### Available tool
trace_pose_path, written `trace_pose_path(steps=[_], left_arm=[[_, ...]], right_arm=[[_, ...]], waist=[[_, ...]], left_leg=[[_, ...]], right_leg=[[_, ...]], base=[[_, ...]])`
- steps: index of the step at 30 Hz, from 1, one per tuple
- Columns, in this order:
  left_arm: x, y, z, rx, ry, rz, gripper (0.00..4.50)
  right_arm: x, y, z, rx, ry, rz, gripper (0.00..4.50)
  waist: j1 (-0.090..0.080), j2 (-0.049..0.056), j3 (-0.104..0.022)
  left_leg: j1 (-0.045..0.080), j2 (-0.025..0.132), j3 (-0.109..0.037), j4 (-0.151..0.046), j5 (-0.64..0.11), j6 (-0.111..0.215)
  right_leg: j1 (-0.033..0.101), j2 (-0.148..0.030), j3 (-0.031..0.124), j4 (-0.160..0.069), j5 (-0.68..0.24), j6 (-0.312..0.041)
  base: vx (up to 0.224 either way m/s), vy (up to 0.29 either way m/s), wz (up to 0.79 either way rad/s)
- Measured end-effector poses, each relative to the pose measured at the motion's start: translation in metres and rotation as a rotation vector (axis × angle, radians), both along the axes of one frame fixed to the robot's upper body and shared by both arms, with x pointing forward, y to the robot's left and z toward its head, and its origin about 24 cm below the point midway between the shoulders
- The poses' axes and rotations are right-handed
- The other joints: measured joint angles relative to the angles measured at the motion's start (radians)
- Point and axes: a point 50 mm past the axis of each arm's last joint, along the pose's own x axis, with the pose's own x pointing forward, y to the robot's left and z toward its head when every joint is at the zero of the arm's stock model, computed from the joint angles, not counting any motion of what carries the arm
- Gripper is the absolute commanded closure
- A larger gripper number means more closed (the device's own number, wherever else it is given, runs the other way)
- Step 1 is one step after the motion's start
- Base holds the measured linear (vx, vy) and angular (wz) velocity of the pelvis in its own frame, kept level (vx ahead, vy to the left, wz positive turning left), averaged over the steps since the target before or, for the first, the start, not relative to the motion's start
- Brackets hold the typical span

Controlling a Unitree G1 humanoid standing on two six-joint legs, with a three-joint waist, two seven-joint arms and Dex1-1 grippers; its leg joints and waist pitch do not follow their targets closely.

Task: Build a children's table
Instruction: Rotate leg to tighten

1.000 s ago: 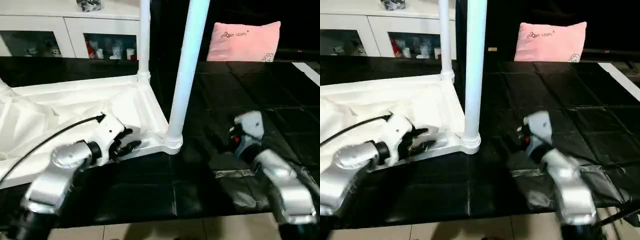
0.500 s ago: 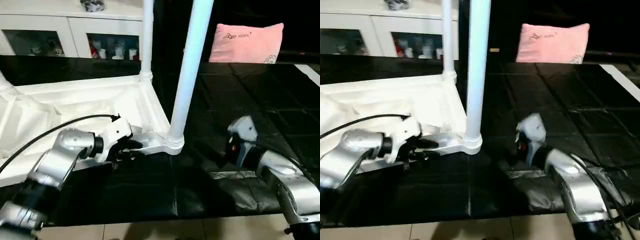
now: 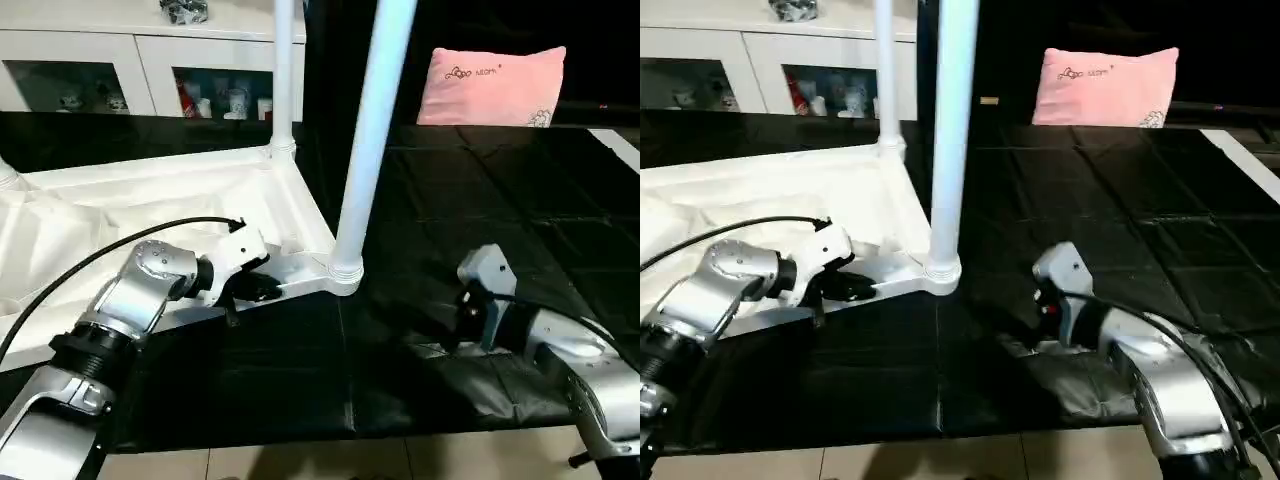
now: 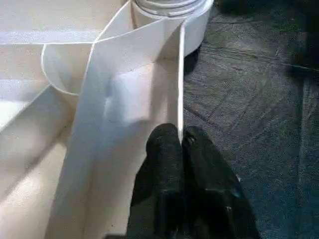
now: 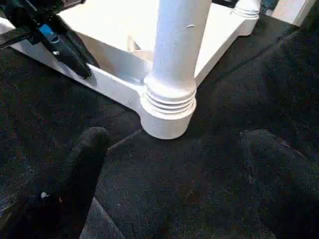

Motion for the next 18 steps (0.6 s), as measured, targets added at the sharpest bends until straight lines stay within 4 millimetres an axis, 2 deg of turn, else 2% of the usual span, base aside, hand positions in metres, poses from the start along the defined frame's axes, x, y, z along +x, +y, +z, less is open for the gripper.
trace_pose_path(steps=[5, 10, 15, 18], left_arm=[[-0.001, 0.001, 0.000, -0.006, 0.002, -0.027, 4.46], [-0.014, 0.005, 0.000, -0.041, 0.067, -0.129, 4.46], [-0.023, 0.002, -0.001, -0.038, 0.088, -0.212, 4.46], [-0.025, 0.001, -0.002, -0.035, 0.076, -0.235, 4.46]], right_arm=[[0.000, 0.000, 0.000, 0.000, -0.001, 0.004, 0.00], [0.002, 0.001, 0.002, 0.020, -0.001, 0.032, 0.00], [0.006, 0.004, 0.008, 0.044, -0.006, 0.122, 0.00], [0.009, 0.011, 0.010, 0.050, 0.003, 0.214, 0.00]], waist=[[0.000, 0.000, 0.000], [0.004, 0.000, 0.000], [0.022, 0.001, 0.001], [0.023, 0.001, 0.000]], left_leg=[[0.000, 0.000, 0.000, 0.000, 0.000, 0.000], [0.000, 0.000, 0.000, 0.000, 0.000, 0.000], [0.001, 0.000, 0.000, 0.000, 0.000, 0.000], [0.001, 0.000, 0.000, 0.001, 0.000, 0.000]], right_leg=[[0.000, 0.000, 0.000, 0.000, 0.000, 0.000], [-0.002, 0.000, 0.000, 0.000, 0.000, 0.000], [-0.001, 0.000, 0.000, 0.000, 0.000, -0.001], [0.001, 0.000, 0.000, 0.000, 0.000, -0.001]], base=[[0.000, 0.000, 0.00], [0.000, 0.000, 0.00], [0.000, 0.000, 0.00], [0.000, 0.000, 0.00]])
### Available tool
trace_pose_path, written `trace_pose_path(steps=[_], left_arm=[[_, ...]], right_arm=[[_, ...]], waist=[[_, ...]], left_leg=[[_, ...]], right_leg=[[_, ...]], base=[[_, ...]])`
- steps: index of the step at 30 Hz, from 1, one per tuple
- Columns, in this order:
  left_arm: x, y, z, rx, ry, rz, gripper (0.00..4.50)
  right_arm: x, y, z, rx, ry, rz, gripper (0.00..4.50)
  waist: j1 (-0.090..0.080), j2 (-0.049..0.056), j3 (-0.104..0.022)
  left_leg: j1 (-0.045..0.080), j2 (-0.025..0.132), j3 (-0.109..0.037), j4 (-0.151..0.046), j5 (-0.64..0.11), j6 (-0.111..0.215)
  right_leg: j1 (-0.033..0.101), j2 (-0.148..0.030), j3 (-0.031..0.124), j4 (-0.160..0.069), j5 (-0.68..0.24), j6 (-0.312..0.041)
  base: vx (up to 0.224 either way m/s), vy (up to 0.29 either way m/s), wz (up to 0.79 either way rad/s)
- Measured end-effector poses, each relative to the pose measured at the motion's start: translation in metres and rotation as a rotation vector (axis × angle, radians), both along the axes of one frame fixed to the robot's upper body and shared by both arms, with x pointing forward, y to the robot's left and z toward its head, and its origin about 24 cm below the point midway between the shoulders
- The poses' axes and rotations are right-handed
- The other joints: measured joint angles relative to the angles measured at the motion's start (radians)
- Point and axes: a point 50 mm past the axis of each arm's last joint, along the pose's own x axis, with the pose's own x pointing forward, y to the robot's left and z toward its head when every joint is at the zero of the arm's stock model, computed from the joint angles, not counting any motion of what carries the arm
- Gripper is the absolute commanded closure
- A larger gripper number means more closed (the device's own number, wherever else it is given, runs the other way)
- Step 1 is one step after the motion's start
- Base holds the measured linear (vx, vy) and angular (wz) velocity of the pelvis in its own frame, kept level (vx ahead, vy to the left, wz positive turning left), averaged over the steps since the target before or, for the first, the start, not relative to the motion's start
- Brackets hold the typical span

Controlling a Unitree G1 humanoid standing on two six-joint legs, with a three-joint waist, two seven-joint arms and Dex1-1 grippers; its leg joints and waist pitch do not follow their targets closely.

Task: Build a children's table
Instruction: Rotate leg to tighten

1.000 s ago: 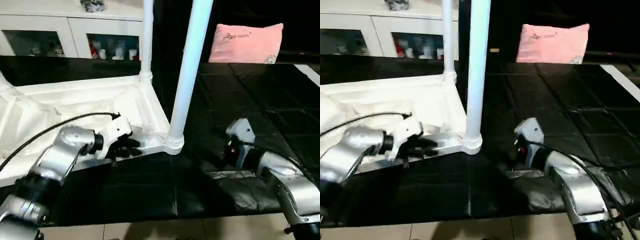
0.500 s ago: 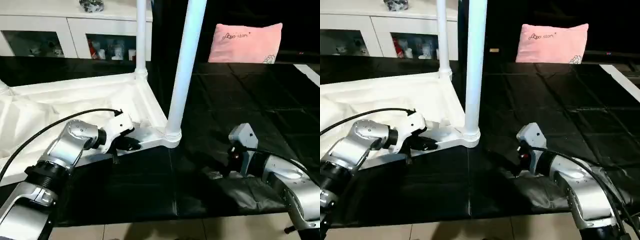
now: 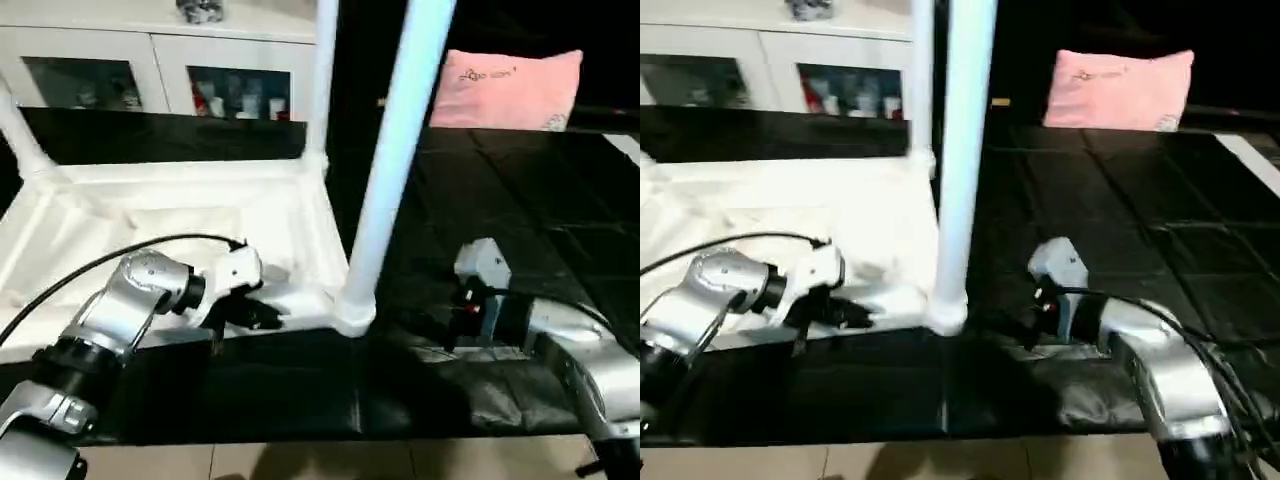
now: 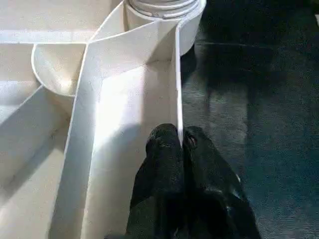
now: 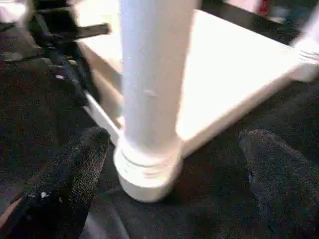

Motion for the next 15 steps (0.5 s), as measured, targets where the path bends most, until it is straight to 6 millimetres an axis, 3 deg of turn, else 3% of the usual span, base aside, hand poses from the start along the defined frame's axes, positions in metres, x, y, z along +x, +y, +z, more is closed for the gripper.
trace_pose_path(steps=[4, 5, 9, 15], left_arm=[[-0.001, -0.002, 0.000, -0.001, -0.028, -0.027, 4.46], [-0.002, -0.003, 0.000, -0.004, -0.032, -0.034, 4.50], [-0.003, -0.006, -0.001, -0.011, -0.035, -0.045, 4.50], [-0.007, -0.009, -0.001, -0.013, -0.019, -0.090, 4.50]], right_arm=[[0.003, 0.005, 0.000, -0.003, 0.039, 0.156, 0.00], [0.004, 0.004, -0.001, -0.005, 0.051, 0.185, 0.26], [0.010, 0.002, -0.006, -0.008, 0.089, 0.232, 0.39], [0.022, -0.003, -0.009, -0.002, 0.134, 0.281, 0.97]], waist=[[0.003, 0.000, 0.000], [0.005, 0.000, 0.000], [0.017, -0.001, 0.000], [0.026, -0.001, 0.000]], left_leg=[[0.000, 0.000, 0.000, 0.001, 0.000, 0.000], [0.000, 0.000, 0.000, 0.001, 0.000, 0.000], [0.000, 0.000, 0.000, 0.001, 0.000, 0.000], [0.000, 0.000, 0.000, 0.001, 0.000, 0.000]], right_leg=[[0.000, 0.000, 0.000, 0.000, 0.000, 0.000], [0.000, 0.000, 0.000, 0.000, 0.000, 0.000], [-0.001, 0.000, 0.000, 0.000, 0.003, -0.005], [-0.002, 0.000, 0.000, 0.002, 0.003, -0.005]], base=[[0.000, 0.000, 0.00], [0.000, 0.000, 0.00], [0.000, 0.000, 0.00], [0.000, 0.000, 0.00]])
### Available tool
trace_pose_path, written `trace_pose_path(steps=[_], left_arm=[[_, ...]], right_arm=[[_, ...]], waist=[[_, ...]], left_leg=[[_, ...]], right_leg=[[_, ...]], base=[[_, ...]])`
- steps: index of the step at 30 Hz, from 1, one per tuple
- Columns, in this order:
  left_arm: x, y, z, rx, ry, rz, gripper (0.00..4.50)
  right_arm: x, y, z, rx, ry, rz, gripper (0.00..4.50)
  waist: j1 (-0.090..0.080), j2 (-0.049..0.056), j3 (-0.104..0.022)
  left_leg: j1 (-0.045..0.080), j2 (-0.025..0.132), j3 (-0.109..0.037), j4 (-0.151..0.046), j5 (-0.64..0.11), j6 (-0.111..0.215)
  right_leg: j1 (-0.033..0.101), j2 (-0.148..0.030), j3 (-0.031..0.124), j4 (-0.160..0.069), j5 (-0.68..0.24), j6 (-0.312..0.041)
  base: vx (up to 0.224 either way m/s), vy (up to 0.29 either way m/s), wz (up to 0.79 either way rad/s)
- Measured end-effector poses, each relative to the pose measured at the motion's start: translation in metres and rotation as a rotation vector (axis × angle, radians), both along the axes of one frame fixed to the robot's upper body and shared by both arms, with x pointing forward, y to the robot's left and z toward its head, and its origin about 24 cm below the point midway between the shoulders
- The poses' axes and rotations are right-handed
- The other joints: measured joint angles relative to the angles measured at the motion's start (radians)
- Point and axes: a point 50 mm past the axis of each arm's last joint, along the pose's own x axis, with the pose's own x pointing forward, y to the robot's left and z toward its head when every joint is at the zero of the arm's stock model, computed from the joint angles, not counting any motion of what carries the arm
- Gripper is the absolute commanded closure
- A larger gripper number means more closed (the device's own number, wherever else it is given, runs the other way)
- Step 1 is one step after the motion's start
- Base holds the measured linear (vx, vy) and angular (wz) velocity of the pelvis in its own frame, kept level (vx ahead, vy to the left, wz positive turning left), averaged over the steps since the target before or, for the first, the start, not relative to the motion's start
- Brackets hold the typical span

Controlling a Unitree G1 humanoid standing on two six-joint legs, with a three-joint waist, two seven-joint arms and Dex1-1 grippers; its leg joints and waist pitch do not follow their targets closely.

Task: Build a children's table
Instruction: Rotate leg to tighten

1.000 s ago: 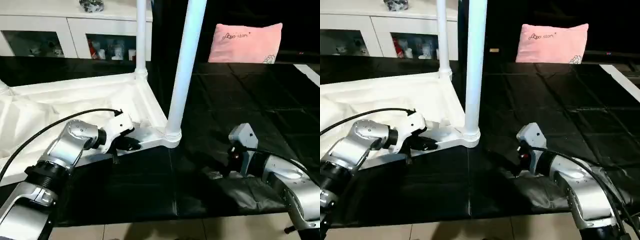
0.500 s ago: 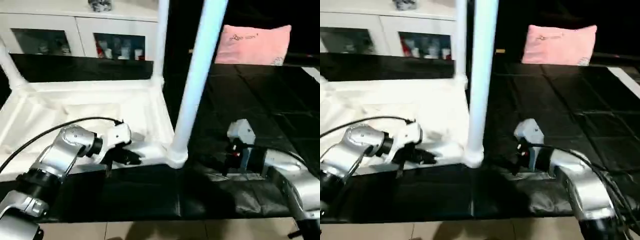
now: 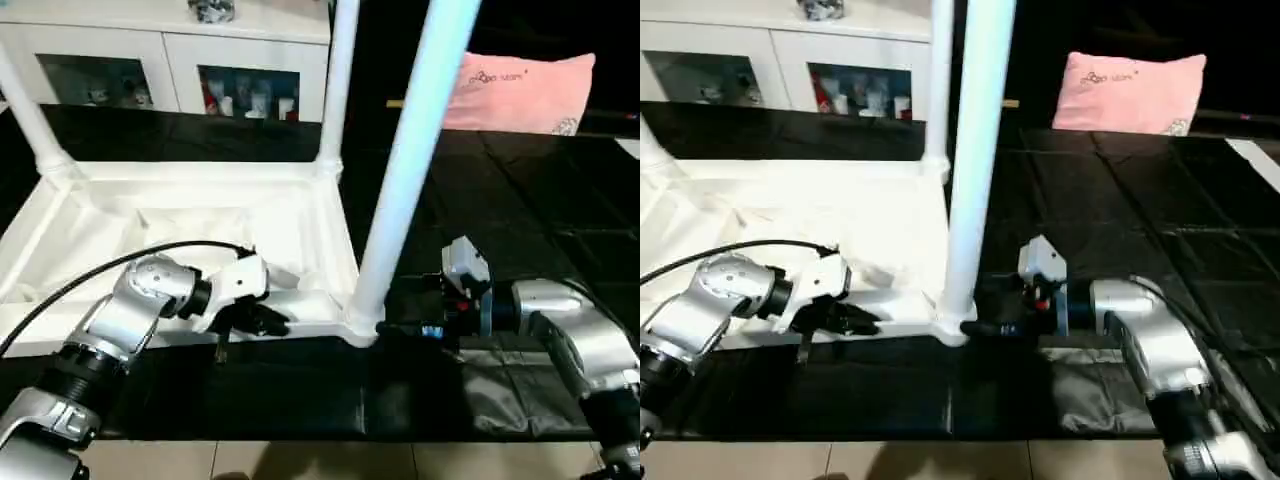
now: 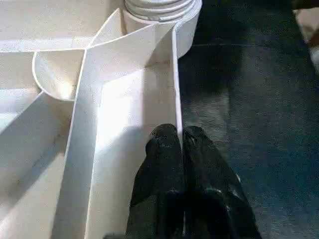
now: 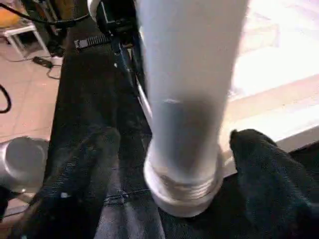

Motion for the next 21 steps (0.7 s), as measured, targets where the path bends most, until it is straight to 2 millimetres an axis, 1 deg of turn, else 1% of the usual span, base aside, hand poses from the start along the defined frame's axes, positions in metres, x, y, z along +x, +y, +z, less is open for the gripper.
trace_pose_path(steps=[5, 6, 7, 8, 10, 11, 13, 15, 16, 17, 21], left_arm=[[-0.004, -0.001, 0.000, 0.004, 0.007, -0.037, 4.50], [-0.004, -0.002, 0.000, 0.004, 0.006, -0.041, 4.50], [-0.005, -0.002, 0.000, 0.004, 0.008, -0.046, 4.50], [-0.005, -0.002, -0.001, 0.005, 0.010, -0.051, 4.50], [-0.006, -0.002, -0.001, 0.007, 0.013, -0.060, 4.50], [-0.006, -0.003, -0.001, 0.008, 0.014, -0.066, 4.50], [-0.006, -0.003, -0.001, 0.009, 0.017, -0.073, 4.50], [-0.007, -0.003, -0.001, 0.011, 0.020, -0.078, 4.50], [-0.007, -0.003, -0.001, 0.011, 0.020, -0.079, 4.50], [-0.007, -0.003, -0.001, 0.011, 0.020, -0.080, 4.50], [-0.007, -0.003, -0.001, 0.012, 0.020, -0.080, 4.50]], right_arm=[[0.007, 0.003, -0.002, 0.011, 0.021, 0.057, 1.41], [0.007, 0.004, -0.003, 0.012, 0.026, 0.067, 1.53], [0.006, 0.005, -0.003, 0.017, 0.032, 0.080, 1.53], [0.005, 0.006, -0.004, 0.020, 0.039, 0.099, 1.72], [0.004, 0.008, -0.006, 0.015, 0.053, 0.123, 1.72], [0.004, 0.008, -0.009, 0.011, 0.067, 0.140, 1.95], [0.003, 0.009, -0.011, 0.009, 0.071, 0.152, 2.02], [0.004, 0.010, -0.012, 0.013, 0.075, 0.159, 2.23], [0.004, 0.010, -0.012, 0.012, 0.075, 0.161, 2.23], [0.004, 0.010, -0.012, 0.013, 0.075, 0.164, 2.40], [0.004, 0.010, -0.012, 0.016, 0.075, 0.167, 2.46]], waist=[[0.002, -0.001, 0.000], [0.003, -0.002, 0.000], [0.003, -0.002, 0.001], [0.003, -0.003, 0.001], [0.003, -0.003, 0.001], [0.003, -0.004, 0.001], [0.003, -0.004, 0.001], [0.003, -0.005, 0.000], [0.003, -0.006, 0.000], [0.003, -0.006, 0.000], [0.002, -0.007, 0.000]], left_leg=[[0.000, 0.000, 0.000, 0.003, 0.000, 0.000], [0.000, 0.000, 0.000, 0.003, 0.000, 0.000], [0.000, 0.000, 0.000, 0.004, 0.000, 0.000], [0.000, 0.000, 0.000, 0.005, 0.000, 0.000], [0.000, 0.000, 0.000, 0.005, 0.000, 0.000], [0.000, 0.000, 0.000, 0.006, 0.001, 0.001], [0.000, 0.000, 0.000, 0.006, 0.001, 0.001], [0.000, 0.000, 0.000, 0.006, 0.001, 0.001], [0.000, 0.000, 0.000, 0.006, 0.001, 0.001], [0.000, 0.000, 0.000, 0.006, 0.001, 0.001], [0.000, 0.000, 0.000, 0.006, 0.001, 0.001]], right_leg=[[0.000, 0.000, 0.000, 0.004, -0.001, 0.000], [-0.001, 0.000, 0.000, 0.005, -0.001, 0.000], [-0.001, 0.000, 0.000, 0.007, -0.003, 0.003], [-0.001, -0.001, 0.000, 0.008, -0.005, 0.005], [0.000, -0.001, 0.000, 0.009, -0.005, 0.005], [0.000, -0.001, 0.000, 0.009, -0.005, 0.005], [0.000, -0.001, 0.000, 0.009, -0.005, 0.005], [0.000, -0.001, 0.000, 0.009, -0.005, 0.005], [0.000, -0.001, 0.000, 0.009, -0.005, 0.005], [0.000, -0.001, 0.000, 0.009, -0.005, 0.005], [0.000, -0.001, 0.000, 0.009, -0.005, 0.005]], base=[[0.000, 0.000, 0.00], [0.000, 0.000, 0.00], [0.000, 0.000, 0.00], [0.000, 0.000, 0.00], [0.000, 0.000, 0.00], [0.000, 0.000, 0.00], [0.000, 0.000, 0.00], [0.000, 0.000, 0.00], [0.000, 0.000, 0.00], [0.000, 0.000, 0.00], [0.000, 0.000, 0.00]])
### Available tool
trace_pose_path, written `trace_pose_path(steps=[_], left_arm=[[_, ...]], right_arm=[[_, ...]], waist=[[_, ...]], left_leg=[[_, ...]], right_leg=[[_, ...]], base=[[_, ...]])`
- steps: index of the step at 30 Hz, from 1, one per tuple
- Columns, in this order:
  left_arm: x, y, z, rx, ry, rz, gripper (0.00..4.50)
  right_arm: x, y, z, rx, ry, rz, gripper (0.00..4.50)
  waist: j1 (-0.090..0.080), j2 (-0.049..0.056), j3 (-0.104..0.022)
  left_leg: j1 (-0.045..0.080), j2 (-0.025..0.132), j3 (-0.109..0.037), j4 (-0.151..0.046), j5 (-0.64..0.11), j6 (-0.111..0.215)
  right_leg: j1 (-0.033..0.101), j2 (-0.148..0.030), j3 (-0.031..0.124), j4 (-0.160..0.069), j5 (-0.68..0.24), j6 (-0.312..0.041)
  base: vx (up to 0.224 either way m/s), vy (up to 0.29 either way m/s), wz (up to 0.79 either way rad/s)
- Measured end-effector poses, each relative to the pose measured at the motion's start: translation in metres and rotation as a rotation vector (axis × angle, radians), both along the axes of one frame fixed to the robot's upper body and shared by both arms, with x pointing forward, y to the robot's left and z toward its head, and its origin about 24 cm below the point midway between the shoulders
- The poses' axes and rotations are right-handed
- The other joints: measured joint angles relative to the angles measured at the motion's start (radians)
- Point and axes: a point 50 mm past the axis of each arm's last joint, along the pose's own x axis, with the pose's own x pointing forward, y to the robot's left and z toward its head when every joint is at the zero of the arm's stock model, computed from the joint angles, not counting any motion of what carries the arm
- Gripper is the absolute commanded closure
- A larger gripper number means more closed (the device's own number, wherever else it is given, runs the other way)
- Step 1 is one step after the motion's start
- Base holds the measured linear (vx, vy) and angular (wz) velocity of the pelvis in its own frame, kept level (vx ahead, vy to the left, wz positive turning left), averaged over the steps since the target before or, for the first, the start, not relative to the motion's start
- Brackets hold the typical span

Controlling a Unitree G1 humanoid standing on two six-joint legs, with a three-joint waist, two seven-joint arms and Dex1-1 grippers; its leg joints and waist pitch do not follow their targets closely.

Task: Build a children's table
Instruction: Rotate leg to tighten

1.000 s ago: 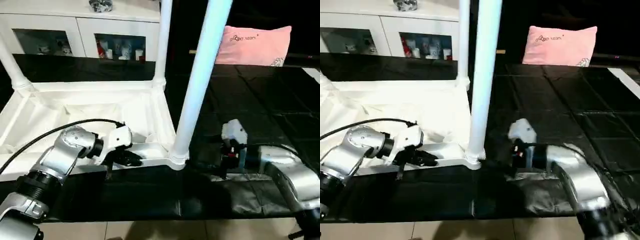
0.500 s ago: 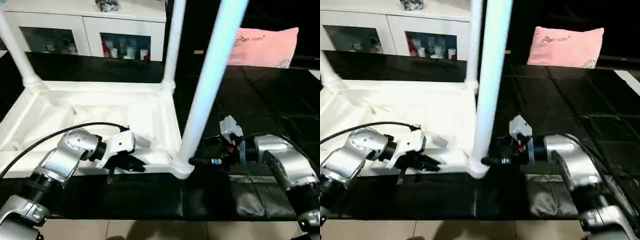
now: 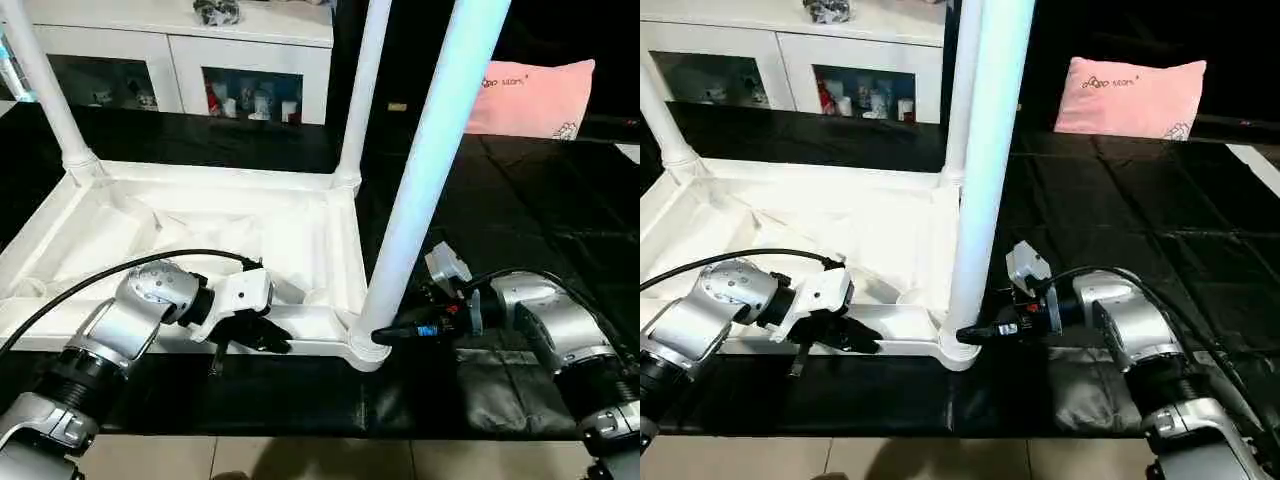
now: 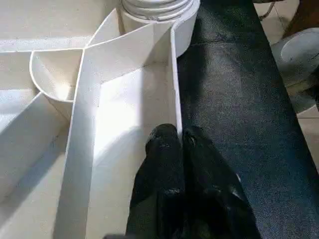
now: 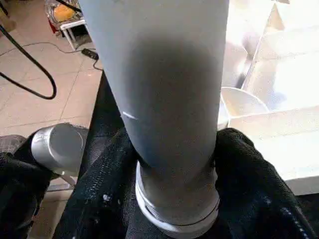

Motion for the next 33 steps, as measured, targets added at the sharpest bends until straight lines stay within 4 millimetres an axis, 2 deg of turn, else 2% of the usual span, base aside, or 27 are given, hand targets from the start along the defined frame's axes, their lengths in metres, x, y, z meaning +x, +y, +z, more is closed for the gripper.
trace_pose_path(steps=[5, 10, 12, 15, 17, 19, 22, 25, 28, 29, 33], left_arm=[[0.005, -0.006, 0.000, 0.010, -0.008, 0.020, 4.50], [0.013, -0.013, -0.003, -0.029, 0.024, 0.140, 4.50], [0.017, -0.018, -0.005, -0.049, 0.035, 0.226, 4.50], [0.028, -0.028, -0.006, -0.068, 0.042, 0.375, 4.50], [0.031, -0.036, -0.007, -0.088, 0.047, 0.440, 4.50], [0.035, -0.042, -0.007, -0.097, 0.045, 0.486, 4.50], [0.044, -0.050, -0.007, -0.102, 0.022, 0.623, 4.50], [0.048, -0.058, -0.005, -0.097, -0.007, 0.671, 4.50], [0.049, -0.059, -0.005, -0.094, -0.020, 0.680, 4.50], [0.049, -0.058, -0.004, -0.093, -0.023, 0.680, 4.50], [0.049, -0.057, -0.004, -0.083, -0.036, 0.669, 4.50]], right_arm=[[0.000, -0.004, -0.001, 0.007, 0.021, -0.038, 2.51], [0.000, -0.010, -0.006, 0.036, 0.034, -0.191, 2.51], [0.001, -0.008, -0.009, 0.048, 0.019, -0.303, 2.51], [0.012, 0.000, -0.013, 0.056, -0.002, -0.552, 2.51], [0.018, 0.003, -0.013, 0.047, -0.012, -0.661, 2.52], [0.023, 0.008, -0.011, 0.037, -0.024, -0.733, 2.53], [0.043, 0.032, -0.009, 0.024, -0.028, -0.929, 2.54], [0.053, 0.043, -0.005, -0.010, -0.046, -1.028, 2.54], [0.055, 0.049, -0.004, -0.002, -0.038, -1.074, 2.54], [0.055, 0.049, -0.004, 0.001, -0.037, -1.078, 1.99], [0.053, 0.051, -0.005, 0.005, -0.041, -1.073, 1.65]], waist=[[0.003, 0.001, 0.000], [0.002, 0.000, 0.000], [-0.003, 0.000, 0.000], [-0.022, -0.002, 0.002], [-0.038, -0.002, 0.002], [-0.044, -0.002, 0.002], [-0.061, -0.001, 0.002], [-0.063, -0.001, 0.002], [-0.060, -0.001, 0.002], [-0.059, -0.002, 0.002], [-0.060, -0.002, 0.002]], left_leg=[[0.001, 0.000, 0.000, 0.000, 0.003, 0.000], [0.000, 0.000, 0.001, 0.000, 0.005, 0.001], [0.000, 0.000, 0.001, 0.000, 0.007, 0.001], [-0.001, 0.000, 0.000, 0.000, 0.010, -0.002], [-0.001, 0.000, 0.000, 0.000, 0.009, -0.002], [-0.002, 0.000, 0.000, -0.002, 0.009, -0.002], [-0.002, 0.000, 0.000, -0.005, 0.010, -0.004], [-0.003, 0.000, 0.000, -0.008, 0.010, -0.004], [-0.003, 0.000, 0.000, -0.010, 0.009, -0.003], [-0.003, 0.000, 0.000, -0.010, 0.009, -0.003], [-0.002, 0.000, 0.000, -0.010, 0.009, -0.004]], right_leg=[[0.001, 0.000, 0.000, 0.001, 0.000, 0.000], [0.002, 0.000, 0.002, 0.001, 0.000, 0.000], [0.003, 0.000, 0.002, 0.001, 0.000, 0.000], [0.001, 0.000, 0.002, 0.000, 0.000, 0.000], [0.001, 0.000, 0.002, 0.000, 0.000, 0.000], [0.000, 0.000, 0.001, 0.000, 0.000, 0.000], [-0.002, 0.001, 0.001, 0.001, 0.001, 0.000], [-0.004, 0.001, 0.000, -0.001, 0.000, 0.000], [-0.004, 0.001, 0.000, -0.001, -0.001, -0.003], [-0.004, 0.001, 0.000, -0.001, 0.000, -0.006], [-0.004, 0.001, 0.000, 0.000, 0.000, -0.005]], base=[[0.000, 0.000, 0.00], [0.000, 0.000, 0.00], [0.000, 0.000, 0.00], [0.000, 0.000, 0.00], [0.000, 0.000, 0.00], [0.000, 0.000, 0.00], [0.000, 0.000, 0.00], [0.000, 0.000, 0.00], [0.000, 0.000, 0.00], [0.000, 0.000, 0.00], [0.000, 0.000, 0.00]])
